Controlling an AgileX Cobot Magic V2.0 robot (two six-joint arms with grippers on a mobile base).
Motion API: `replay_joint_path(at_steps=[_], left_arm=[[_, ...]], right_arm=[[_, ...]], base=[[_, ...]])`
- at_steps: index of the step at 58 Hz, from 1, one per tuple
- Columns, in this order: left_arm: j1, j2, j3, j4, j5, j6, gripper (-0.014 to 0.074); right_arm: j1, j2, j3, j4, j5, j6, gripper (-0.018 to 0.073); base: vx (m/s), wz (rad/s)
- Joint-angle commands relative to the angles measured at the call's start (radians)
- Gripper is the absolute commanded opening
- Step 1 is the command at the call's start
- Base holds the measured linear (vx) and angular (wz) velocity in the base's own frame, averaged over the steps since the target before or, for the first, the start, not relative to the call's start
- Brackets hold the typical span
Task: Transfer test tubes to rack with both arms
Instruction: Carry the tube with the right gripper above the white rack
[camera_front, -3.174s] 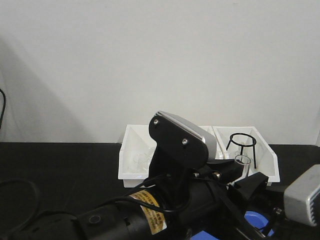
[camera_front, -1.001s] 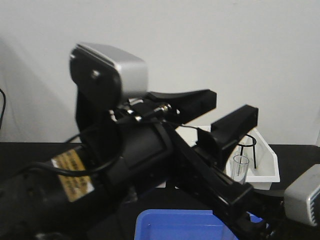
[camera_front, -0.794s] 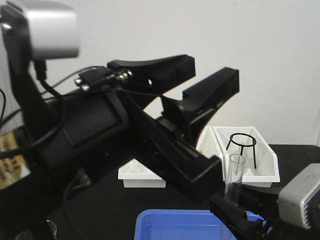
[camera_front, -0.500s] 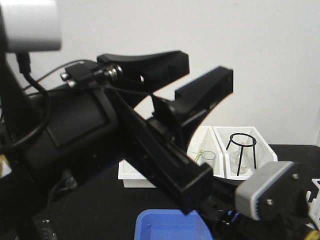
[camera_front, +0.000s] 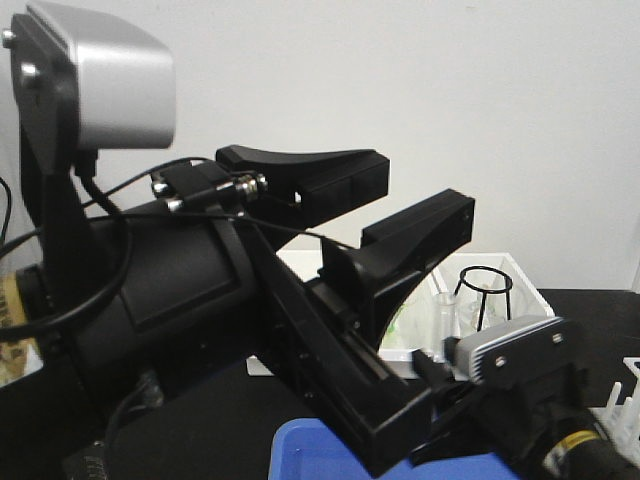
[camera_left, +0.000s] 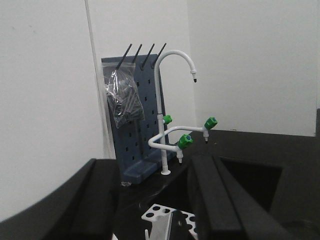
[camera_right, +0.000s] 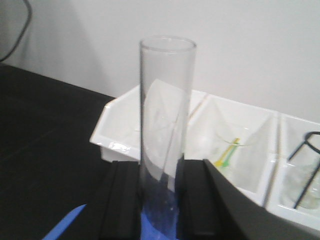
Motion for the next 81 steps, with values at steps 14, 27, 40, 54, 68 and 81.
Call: replay_joint_path(at_steps=[14,27,40,54,68,81], left_arm=[[-0.008,-0.025,-0.032,0.000,-0.033,0.001,0.0439],[-0.008,-0.023,-0.032,0.000,-0.031,0.001,0.0439],[-0.008,-0.023,-0.032,0.000,0.005,0.001,0.0439],[-0.008,-0.023,-0.032,0.000,0.099,0.000,0.0439],[-0.008,-0.023,-0.032,0.000,0.202,-0.001,0.0435],[-0.008,-0.011,-0.032,0.000,0.293,-0.004,0.0400]], right_arm=[[-0.267,-0.031,-0.033,-0.030,-0.075,0.050,-0.0007],[-0.400,-0.058,-0.033,-0.026,-0.068,0.050,-0.0006],[-0.574,-0.079,-0.033,-0.024,-0.063,0.057,-0.0006],[-0.736,-0.078,-0.033,-0.041,-0.035,0.080,-0.0006],[-0.845,-0.058,-0.041,-0.163,-0.024,0.224,-0.0006],[-0.844,0.031,-0.104,-0.273,-0.026,0.321,-0.0006]], base=[[0.00,0.00],[0.00,0.00],[0.00,0.00],[0.00,0.00],[0.00,0.00],[0.00,0.00]])
